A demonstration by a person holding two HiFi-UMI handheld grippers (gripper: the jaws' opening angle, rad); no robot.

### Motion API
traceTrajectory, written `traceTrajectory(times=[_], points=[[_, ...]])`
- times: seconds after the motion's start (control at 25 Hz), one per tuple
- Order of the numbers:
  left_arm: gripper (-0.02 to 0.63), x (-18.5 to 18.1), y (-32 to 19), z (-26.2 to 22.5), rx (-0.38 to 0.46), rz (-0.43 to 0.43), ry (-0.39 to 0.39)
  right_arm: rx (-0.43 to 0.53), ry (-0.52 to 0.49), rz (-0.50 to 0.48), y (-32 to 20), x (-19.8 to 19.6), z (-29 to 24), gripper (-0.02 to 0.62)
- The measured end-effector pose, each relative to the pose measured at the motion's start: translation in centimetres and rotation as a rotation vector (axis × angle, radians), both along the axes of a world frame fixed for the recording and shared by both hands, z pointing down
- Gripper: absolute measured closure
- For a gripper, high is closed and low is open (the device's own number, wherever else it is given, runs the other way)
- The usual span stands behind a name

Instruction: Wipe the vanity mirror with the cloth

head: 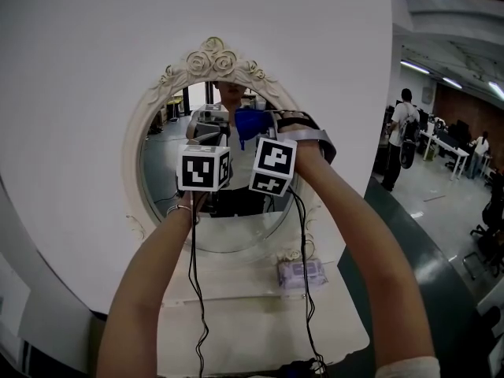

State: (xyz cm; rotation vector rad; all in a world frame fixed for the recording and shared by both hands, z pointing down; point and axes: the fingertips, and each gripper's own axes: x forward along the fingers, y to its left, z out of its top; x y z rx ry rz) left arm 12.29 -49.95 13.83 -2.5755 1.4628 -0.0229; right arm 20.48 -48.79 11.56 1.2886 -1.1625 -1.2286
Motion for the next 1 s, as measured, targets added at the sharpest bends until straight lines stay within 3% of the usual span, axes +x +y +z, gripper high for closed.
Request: traceTrajectory(times=[0.48,0.8,1.0], points=[[0.597,1.3,0.0,6.0,-0.095,0.017,0.005,-0.091,-0.047,0.032,0.1,2.3,6.4,0.528],[0.597,1.4,-0.2,13.1,-0.179,0.007,-0.052,-0.164,-0.111,0.025,-0.2,2.5,12.0,0.528],[0.597,1.3,-0.2,17.2,-0.243,0.008,-0.039,-0.199,-0.153,0.022,-0.2,2.5,14.8,0.528]])
